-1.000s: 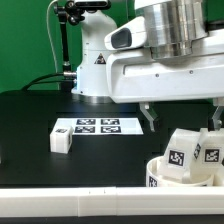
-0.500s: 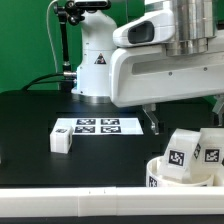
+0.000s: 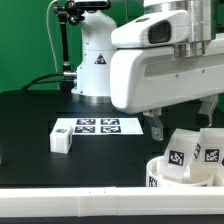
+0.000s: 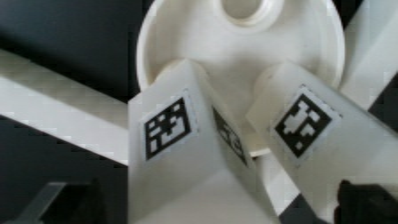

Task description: Assemble stool

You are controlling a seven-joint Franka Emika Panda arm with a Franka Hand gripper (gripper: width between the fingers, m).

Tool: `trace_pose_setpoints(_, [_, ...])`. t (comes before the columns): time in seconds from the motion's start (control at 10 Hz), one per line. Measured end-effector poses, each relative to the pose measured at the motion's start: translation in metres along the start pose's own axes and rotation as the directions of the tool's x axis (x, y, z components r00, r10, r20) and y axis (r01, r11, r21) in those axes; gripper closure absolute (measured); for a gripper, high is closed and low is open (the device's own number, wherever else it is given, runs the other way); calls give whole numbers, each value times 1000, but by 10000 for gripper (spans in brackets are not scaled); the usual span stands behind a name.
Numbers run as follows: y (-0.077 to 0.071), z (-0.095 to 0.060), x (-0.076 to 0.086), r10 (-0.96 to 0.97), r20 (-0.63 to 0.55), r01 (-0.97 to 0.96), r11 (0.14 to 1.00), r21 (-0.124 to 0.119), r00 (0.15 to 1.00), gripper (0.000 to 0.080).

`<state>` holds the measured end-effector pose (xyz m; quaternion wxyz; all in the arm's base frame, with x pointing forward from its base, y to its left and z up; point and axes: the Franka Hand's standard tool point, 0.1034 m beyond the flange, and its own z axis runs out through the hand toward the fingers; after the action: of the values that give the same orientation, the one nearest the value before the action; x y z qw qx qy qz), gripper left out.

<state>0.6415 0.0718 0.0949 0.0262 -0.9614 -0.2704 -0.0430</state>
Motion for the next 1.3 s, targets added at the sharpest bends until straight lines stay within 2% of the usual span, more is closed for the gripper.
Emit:
trace_pose_setpoints(0.2, [7, 3, -5, -165, 14, 165, 986, -5, 986, 151])
trace_pose_setpoints(0.4, [10, 5, -6, -323, 32, 323, 946, -21, 946, 151])
trace_pose_setpoints(0.7, [9, 11, -9, -357, 43, 358, 934, -20, 933, 151])
trace_pose_setpoints(0.8, [8, 11, -8, -357, 43, 359, 933, -20, 933, 244])
trace_pose_setpoints(0.9, [8, 12, -9, -357, 44, 358, 933, -19, 933, 390])
trace_pose_setpoints(1.0, [9, 12, -9, -356, 44, 357, 934, -19, 933, 390])
trace_pose_setpoints(1.1, [9, 12, -9, -354, 44, 356, 934, -19, 934, 458])
trace_pose_setpoints(1.3, [10, 12, -9, -324, 43, 325, 945, -20, 945, 458])
